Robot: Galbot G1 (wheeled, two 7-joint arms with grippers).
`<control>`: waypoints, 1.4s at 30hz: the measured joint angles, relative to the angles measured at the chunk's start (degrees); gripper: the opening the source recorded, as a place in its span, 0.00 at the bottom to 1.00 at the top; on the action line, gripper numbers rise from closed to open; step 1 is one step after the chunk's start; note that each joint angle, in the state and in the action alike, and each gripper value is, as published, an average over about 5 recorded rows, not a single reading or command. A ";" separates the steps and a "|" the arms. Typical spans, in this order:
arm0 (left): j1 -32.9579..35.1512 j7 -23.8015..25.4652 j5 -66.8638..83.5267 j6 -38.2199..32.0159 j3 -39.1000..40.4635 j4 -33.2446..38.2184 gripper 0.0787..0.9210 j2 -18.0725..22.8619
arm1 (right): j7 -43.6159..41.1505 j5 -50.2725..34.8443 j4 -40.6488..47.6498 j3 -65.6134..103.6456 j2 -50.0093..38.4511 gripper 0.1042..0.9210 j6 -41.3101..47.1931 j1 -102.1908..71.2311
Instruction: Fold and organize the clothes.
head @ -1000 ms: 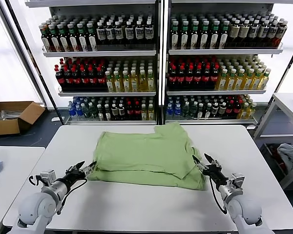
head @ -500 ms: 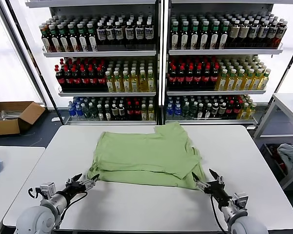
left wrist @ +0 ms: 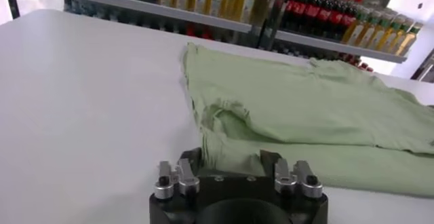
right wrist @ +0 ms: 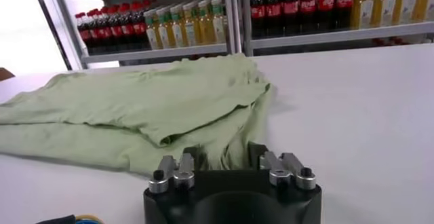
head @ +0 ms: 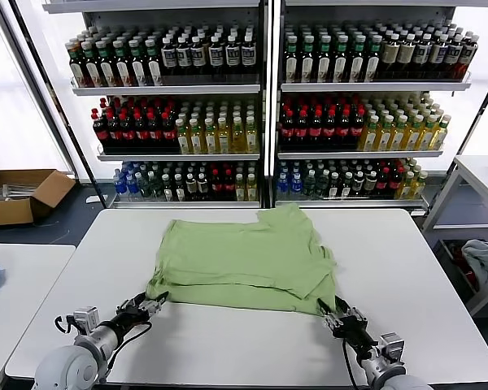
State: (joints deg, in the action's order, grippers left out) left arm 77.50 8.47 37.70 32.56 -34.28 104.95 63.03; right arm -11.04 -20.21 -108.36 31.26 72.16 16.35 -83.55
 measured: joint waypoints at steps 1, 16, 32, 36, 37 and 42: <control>0.11 0.13 0.02 -0.02 -0.02 -0.03 0.41 0.03 | 0.04 0.05 0.05 -0.10 0.05 0.19 -0.04 -0.02; 3.22 0.14 -0.35 0.13 -1.62 2.75 0.01 1.75 | -0.42 -0.20 -1.15 0.55 0.05 0.05 -0.47 -2.09; 18.95 1.89 -6.86 0.39 -10.87 15.95 0.01 7.71 | -1.10 3.83 -11.88 4.22 3.31 0.05 -0.26 -15.71; 23.53 2.33 -8.93 0.43 -12.74 19.50 0.01 9.61 | -1.09 5.70 -14.51 4.87 4.40 0.05 -0.29 -19.92; 24.52 2.45 -9.37 0.44 -13.07 20.27 0.01 9.96 | -1.05 6.09 -15.08 4.99 4.59 0.05 -0.25 -20.76; 27.87 2.82 -10.94 0.44 -14.61 23.31 0.11 11.05 | -0.42 7.64 -17.62 5.31 5.11 0.16 0.49 -23.54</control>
State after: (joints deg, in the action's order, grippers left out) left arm 105.37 11.29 26.76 33.00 -48.89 128.26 74.07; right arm -11.46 -12.57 -125.97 36.57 77.27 16.83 -107.09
